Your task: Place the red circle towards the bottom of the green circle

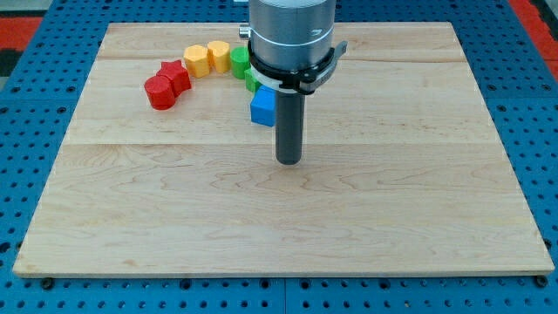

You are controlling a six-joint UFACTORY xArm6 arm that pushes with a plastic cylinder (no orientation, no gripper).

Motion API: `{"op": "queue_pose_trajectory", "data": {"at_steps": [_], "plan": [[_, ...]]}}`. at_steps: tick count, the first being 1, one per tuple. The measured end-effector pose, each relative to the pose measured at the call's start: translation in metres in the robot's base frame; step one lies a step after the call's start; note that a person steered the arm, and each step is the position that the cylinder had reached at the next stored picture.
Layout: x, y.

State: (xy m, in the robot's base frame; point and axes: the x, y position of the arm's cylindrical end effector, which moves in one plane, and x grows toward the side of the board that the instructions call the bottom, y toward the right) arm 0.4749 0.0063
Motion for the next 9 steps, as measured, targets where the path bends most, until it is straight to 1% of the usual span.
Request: {"op": "queue_pose_trajectory", "data": {"at_steps": [1, 2, 3, 4, 5, 6, 7, 8, 9], "plan": [[0.017, -0.017], [0.017, -0.023], [0.009, -0.055], [-0.005, -0.11], [-0.007, -0.209], [-0.054, -0.263], [-0.094, -0.269], [-0.106, -0.257], [-0.113, -0.258]]}}
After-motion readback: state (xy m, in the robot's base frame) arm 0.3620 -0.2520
